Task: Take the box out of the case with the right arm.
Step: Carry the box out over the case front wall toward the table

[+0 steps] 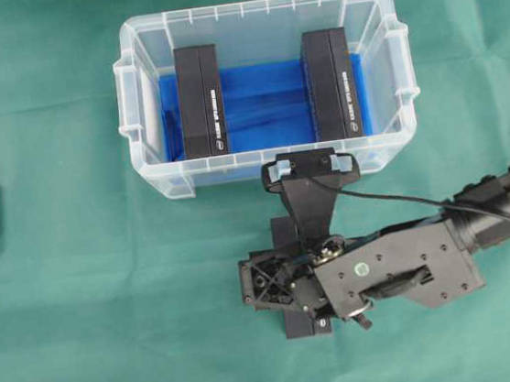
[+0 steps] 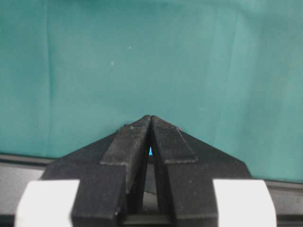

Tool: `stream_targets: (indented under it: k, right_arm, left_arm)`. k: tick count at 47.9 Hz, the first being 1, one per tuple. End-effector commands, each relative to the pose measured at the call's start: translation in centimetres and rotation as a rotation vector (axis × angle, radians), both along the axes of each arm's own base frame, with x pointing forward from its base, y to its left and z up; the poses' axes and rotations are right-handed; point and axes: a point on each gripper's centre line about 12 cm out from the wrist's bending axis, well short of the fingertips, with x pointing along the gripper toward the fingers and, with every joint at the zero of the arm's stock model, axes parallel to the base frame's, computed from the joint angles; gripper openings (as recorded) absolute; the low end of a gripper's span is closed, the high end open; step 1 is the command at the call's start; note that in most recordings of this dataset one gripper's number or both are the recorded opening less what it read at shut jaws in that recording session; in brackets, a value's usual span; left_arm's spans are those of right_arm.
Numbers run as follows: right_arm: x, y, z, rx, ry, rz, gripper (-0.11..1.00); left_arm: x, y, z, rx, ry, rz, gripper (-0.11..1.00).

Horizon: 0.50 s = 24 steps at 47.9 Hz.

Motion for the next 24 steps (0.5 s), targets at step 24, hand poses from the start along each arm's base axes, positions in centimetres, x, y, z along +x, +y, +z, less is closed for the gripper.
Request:
stream_targets:
  k: [24]
  right_arm:
    - [0.3,-0.2,5.9,0.018,-0.093,0.009,0.91]
  left_arm:
    - [0.1,0.1,0.8,0.005,-0.029,0.002,0.00]
